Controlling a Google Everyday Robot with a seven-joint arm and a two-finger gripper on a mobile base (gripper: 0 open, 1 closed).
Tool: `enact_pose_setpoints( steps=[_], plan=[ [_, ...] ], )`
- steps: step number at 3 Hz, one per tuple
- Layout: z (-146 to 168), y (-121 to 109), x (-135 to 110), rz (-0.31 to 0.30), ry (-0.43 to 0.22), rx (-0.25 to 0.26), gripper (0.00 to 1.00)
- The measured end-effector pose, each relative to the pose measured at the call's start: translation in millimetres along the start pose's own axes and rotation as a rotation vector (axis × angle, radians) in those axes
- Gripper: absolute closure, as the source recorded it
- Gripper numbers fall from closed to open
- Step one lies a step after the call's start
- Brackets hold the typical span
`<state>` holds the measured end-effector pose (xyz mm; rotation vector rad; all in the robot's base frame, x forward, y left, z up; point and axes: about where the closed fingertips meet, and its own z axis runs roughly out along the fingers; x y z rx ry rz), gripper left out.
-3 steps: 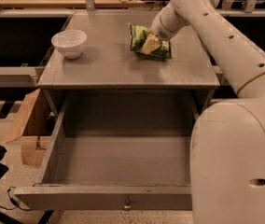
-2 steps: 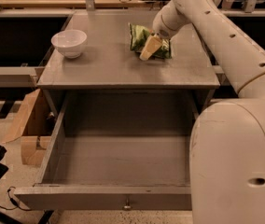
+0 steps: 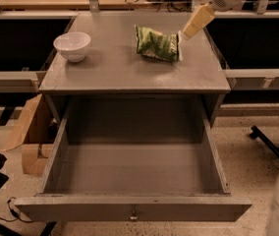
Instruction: Pick green jalapeno chip bag from top drawer and place on counter
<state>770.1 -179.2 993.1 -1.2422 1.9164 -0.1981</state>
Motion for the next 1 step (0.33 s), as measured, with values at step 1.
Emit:
enact_pose_setpoints(
  steps=[1],
  plan=[
    [-139.7, -6.0, 6.6, 0.168, -0.058, 0.199, 0.00]
  ],
)
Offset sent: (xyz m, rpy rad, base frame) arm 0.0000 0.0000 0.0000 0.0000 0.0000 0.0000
